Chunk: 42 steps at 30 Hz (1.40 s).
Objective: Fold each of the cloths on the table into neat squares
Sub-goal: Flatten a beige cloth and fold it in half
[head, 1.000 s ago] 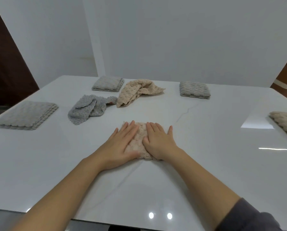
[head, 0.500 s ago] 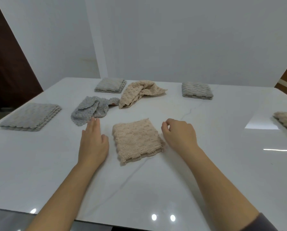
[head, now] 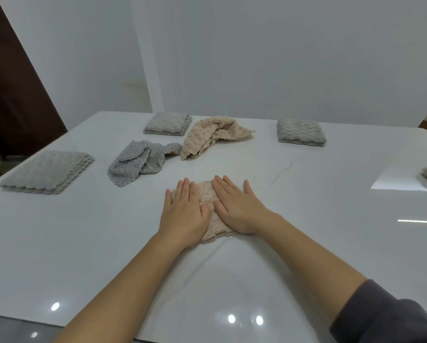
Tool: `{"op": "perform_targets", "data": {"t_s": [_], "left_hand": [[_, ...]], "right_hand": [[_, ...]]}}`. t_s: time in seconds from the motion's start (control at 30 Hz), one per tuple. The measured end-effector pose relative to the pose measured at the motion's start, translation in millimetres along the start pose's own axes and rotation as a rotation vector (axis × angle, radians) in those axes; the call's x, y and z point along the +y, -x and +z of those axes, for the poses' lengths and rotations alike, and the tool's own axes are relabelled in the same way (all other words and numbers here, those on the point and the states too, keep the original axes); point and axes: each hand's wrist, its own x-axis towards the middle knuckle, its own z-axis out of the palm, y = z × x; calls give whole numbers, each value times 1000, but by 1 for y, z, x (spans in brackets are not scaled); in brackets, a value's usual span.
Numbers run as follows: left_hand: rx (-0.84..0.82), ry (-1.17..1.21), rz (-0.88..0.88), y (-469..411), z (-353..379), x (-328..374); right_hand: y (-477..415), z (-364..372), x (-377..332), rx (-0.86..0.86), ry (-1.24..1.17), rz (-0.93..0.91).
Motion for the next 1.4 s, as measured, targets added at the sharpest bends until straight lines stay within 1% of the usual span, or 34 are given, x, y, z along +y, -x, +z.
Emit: {"op": "perform_targets", "data": {"t_s": [0.3,0.4,0.5,0.6,0.73,0.83,0.97,1.0,1.03,1.07,1.13,1.17,1.2,1.23,1.27,1.3,1.33,1.4], "left_hand": [[-22,-47,-1,-4,0,0],[-27,-62,-4,-4,0,0],[7,-49,6,-1,-4,0],[66,-26,60,5,-6,-2],[-30,-59,80,7,-4,-2],[-21,-80,101,8,-4,-3],[-52,-77,83,7,-2,-4],[-25,-30,75,9,-4,-3],[23,71,60,11,-7,-2],[90,226,19,15,-11,-3],[244,617,-154,25,-19,-9],[288,810,-267,30,-24,-13],[277,1009,-389,35,-32,-18],[225,1218,-489,38,-41,-21],[139,1417,-557,40,-49,-23],[22,1558,-597,40,-56,-23],[-90,1599,-623,39,-62,-23],[-252,1467,-635,32,-65,-20]], "right_hand": [[-1,-1,-3,0,47,8],[-1,-4,-4,-26,54,17],[-1,-15,-5,-44,52,-2],[1,-20,-7,23,32,-75],[3,-8,-7,-5,38,-99],[3,-6,-4,13,48,-103],[3,-7,-4,-18,26,-96],[3,-9,-4,-8,-20,-88],[4,-12,-3,16,-86,-76],[7,-14,-2,48,-158,-59],[13,-16,4,95,-254,-13],[16,-15,7,89,-271,14],[19,-13,9,64,-269,39],[20,-10,11,35,-247,60],[21,-7,12,13,-213,74],[21,-5,12,2,-182,82],[20,-4,11,-1,-168,87],[20,-5,8,-1,-173,91]]}}
